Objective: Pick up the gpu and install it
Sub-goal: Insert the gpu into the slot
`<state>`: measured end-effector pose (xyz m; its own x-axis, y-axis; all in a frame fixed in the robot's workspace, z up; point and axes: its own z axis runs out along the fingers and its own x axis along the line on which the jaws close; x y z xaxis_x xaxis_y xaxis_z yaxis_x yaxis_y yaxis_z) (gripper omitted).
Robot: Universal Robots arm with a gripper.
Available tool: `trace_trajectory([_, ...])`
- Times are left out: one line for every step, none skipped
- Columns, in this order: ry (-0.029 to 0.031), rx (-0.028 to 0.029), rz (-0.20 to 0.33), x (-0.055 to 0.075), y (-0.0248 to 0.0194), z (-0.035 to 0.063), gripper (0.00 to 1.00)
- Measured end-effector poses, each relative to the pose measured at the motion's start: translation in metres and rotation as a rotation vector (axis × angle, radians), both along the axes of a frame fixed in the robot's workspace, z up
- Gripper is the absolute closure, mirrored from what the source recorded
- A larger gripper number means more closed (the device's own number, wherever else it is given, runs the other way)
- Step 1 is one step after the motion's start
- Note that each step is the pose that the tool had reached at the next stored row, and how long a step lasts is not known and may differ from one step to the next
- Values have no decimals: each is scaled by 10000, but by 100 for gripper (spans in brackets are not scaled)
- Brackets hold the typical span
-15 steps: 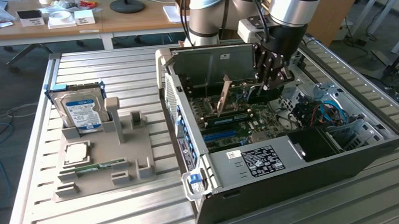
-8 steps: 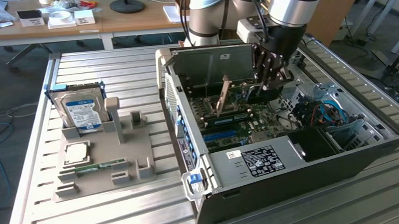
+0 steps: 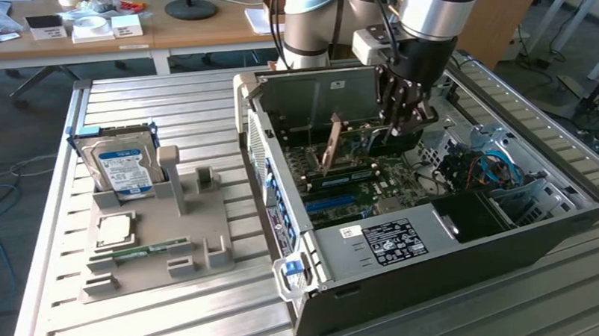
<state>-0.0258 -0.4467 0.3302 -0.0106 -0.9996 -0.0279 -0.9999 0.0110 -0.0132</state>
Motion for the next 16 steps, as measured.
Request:
trace_trajectory([1,-1,0,-3,0,0,73])
trace_trajectory([0,0,1,-3,0,-1,73])
trace_trajectory([0,1,2,-2,0,-1,73])
trace_trajectory([0,1,2,-2,0,-2,73])
trace_trajectory([0,1,2,-3,0,-2,73])
trace_trajectory([0,1,1,-3,1,-2,73])
trace_trajectory([0,0,0,-5,1,-1,73])
trace_trajectory([0,0,-2,-10,1,-2,73])
trace_trajectory([-1,1,-1,-19,1,-3,73])
trace_trajectory([-1,1,1,-28,0,-5,73])
trace_trajectory([-2,1,0,-37,1,-5,73])
trace_trajectory([-1,1,1,-40,1,-5,73])
trace_trajectory([-1,1,1,-40,1,-5,73])
trace_trajectory([-2,1,2,-40,1,-5,73])
trace_trajectory([-1,1,2,-40,1,-5,73])
trace_trajectory([-2,1,1,-40,1,-5,73])
